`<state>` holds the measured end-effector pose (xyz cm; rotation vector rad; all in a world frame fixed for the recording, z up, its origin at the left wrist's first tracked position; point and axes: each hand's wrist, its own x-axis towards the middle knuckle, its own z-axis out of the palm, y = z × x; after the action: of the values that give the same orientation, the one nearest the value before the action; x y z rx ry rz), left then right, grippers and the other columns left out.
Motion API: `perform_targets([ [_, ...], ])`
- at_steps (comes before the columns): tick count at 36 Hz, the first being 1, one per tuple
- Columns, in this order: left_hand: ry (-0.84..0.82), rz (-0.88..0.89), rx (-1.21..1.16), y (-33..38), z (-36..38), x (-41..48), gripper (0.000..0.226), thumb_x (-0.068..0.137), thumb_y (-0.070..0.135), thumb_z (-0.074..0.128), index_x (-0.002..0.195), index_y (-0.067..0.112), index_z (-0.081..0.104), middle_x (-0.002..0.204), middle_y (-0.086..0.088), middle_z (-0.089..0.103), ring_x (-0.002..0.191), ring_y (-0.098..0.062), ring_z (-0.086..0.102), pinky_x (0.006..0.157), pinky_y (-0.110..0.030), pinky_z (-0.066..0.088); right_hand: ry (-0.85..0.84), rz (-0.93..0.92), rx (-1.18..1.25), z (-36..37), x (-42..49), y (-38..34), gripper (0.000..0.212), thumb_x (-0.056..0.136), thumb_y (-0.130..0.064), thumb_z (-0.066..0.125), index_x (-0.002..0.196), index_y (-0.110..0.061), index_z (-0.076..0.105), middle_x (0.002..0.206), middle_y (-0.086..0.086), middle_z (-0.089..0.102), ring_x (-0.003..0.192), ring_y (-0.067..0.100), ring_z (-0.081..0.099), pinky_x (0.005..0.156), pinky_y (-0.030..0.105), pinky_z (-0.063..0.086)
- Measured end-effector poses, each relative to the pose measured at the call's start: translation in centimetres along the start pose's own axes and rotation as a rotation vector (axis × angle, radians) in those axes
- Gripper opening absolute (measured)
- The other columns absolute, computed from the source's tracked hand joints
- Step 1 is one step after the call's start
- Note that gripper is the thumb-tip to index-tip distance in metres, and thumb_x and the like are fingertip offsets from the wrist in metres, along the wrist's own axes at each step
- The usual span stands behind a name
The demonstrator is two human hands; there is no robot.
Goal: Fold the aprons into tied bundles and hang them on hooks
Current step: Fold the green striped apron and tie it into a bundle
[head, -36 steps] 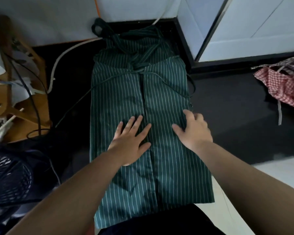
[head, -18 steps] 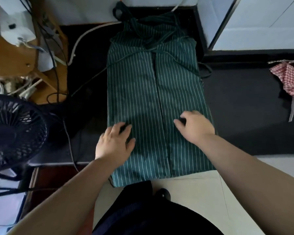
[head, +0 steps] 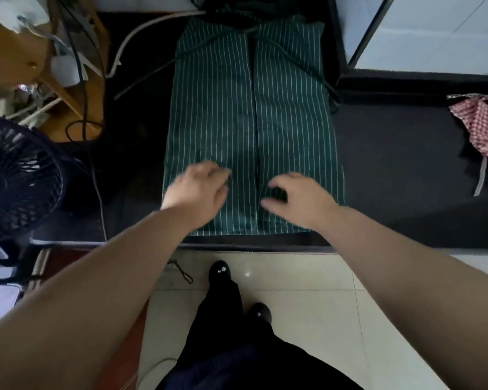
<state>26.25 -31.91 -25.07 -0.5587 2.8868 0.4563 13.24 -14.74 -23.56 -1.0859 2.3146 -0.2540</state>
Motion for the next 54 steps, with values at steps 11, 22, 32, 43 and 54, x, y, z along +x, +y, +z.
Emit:
perform_targets([
  [11, -0.176, 0.029, -0.044, 2.6, 2.4, -5.0, 0.058, 0.096, 0.047, 0.048, 0.148, 0.026, 0.033, 0.155, 0.005, 0.023, 0.143, -0.017, 0.019, 0.115, -0.034, 0.021, -0.088, -0.139, -0.292, 2.5, -2.7, 0.5, 0.027, 0.099, -0.024, 0.044, 0.116, -0.01, 0.059, 0.115, 0.006, 0.05, 0.097, 0.026, 0.053, 0.081, 0.038, 0.048],
  [22, -0.089, -0.024, -0.089, 2.8, 2.8, -5.7, 0.042, 0.1, 0.033, 0.047, 0.141, 0.024, 0.046, 0.146, 0.006, 0.036, 0.133, -0.017, 0.036, 0.107, -0.034, 0.036, 0.075, -0.249, -0.392, 2.9, -3.5, 1.2, 0.028, 0.095, -0.008, 0.044, 0.114, -0.016, 0.063, 0.103, 0.001, 0.06, 0.093, 0.024, 0.055, 0.074, 0.028, 0.037],
  [32, -0.199, 0.082, 0.111, 1.7, 1.9, -6.0, 0.049, 0.096, 0.049, 0.045, 0.142, 0.032, 0.039, 0.142, 0.01, 0.037, 0.135, -0.014, 0.028, 0.111, -0.035, 0.025, -0.093, -0.199, -0.304, 3.2, -5.1, 1.3, 0.036, 0.098, -0.037, 0.043, 0.13, -0.027, 0.056, 0.121, -0.003, 0.053, 0.111, 0.018, 0.052, 0.102, 0.034, 0.031],
  [43, -0.21, 0.025, -0.103, 2.0, 1.0, -6.6, 0.041, 0.083, 0.056, 0.059, 0.117, 0.034, 0.057, 0.119, 0.015, 0.05, 0.124, -0.01, 0.038, 0.103, -0.031, 0.036, 0.116, -0.057, -0.21, 2.8, -4.2, 0.3, 0.043, 0.097, -0.042, 0.043, 0.135, -0.023, 0.048, 0.133, 0.003, 0.047, 0.123, 0.023, 0.042, 0.104, 0.038, 0.033],
  [54, -0.302, 0.03, 0.322, 1.8, 3.1, -6.7, 0.091, 0.091, 0.021, 0.057, 0.152, 0.029, -0.01, 0.159, -0.006, -0.012, 0.147, -0.026, -0.01, 0.12, -0.047, 0.004, -0.2, -0.079, -0.484, 3.8, -5.7, 1.0, 0.093, 0.087, -0.037, 0.062, 0.151, -0.023, -0.003, 0.157, 0.012, -0.008, 0.142, 0.034, 0.012, 0.118, 0.044, 0.001],
])
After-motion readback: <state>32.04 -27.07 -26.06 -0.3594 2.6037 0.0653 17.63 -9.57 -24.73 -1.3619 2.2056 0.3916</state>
